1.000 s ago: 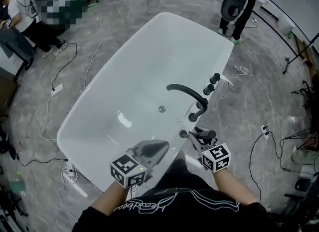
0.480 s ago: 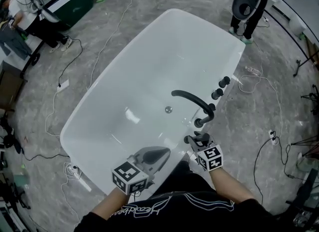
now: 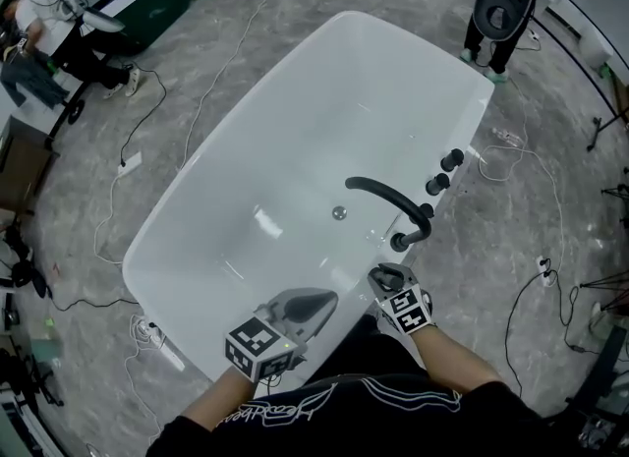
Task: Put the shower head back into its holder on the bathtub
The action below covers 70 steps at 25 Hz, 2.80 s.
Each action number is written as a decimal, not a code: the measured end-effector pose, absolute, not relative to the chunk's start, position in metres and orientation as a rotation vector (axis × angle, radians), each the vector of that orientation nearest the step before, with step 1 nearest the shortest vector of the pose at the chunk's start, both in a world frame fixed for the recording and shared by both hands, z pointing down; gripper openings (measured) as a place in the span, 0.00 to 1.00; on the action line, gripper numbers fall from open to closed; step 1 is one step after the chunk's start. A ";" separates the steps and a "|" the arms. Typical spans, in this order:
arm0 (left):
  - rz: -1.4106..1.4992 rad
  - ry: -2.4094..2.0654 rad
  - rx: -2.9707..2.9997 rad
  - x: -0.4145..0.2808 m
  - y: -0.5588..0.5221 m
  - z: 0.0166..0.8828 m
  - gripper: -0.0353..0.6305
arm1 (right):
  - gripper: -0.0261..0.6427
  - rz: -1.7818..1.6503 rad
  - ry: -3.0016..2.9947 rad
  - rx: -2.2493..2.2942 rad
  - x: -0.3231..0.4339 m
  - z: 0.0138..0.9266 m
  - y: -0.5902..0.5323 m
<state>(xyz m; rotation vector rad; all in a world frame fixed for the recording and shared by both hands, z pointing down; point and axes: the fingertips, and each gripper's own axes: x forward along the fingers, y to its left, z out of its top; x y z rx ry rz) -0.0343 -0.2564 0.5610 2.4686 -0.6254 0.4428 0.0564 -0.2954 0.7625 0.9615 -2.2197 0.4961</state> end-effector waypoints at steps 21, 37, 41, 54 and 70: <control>0.329 -0.588 2.597 -0.025 -0.241 0.505 0.06 | 0.28 0.372 -2.384 1.054 0.075 0.643 -0.269; 0.291 -0.491 2.769 -0.034 -0.215 0.414 0.06 | 0.08 0.319 -2.821 0.754 0.003 0.414 -0.205; 0.251 -0.485 2.768 -0.027 -0.208 0.398 0.06 | 0.07 0.335 -2.810 0.733 0.005 0.408 -0.197; 0.301 -0.480 2.796 -0.015 -0.205 0.389 0.06 | 0.06 0.358 -2.859 0.761 0.018 0.396 -0.195; 0.271 -0.436 2.788 -0.012 -0.210 0.402 0.06 | 0.06 0.358 -2.839 0.786 0.016 0.398 -0.197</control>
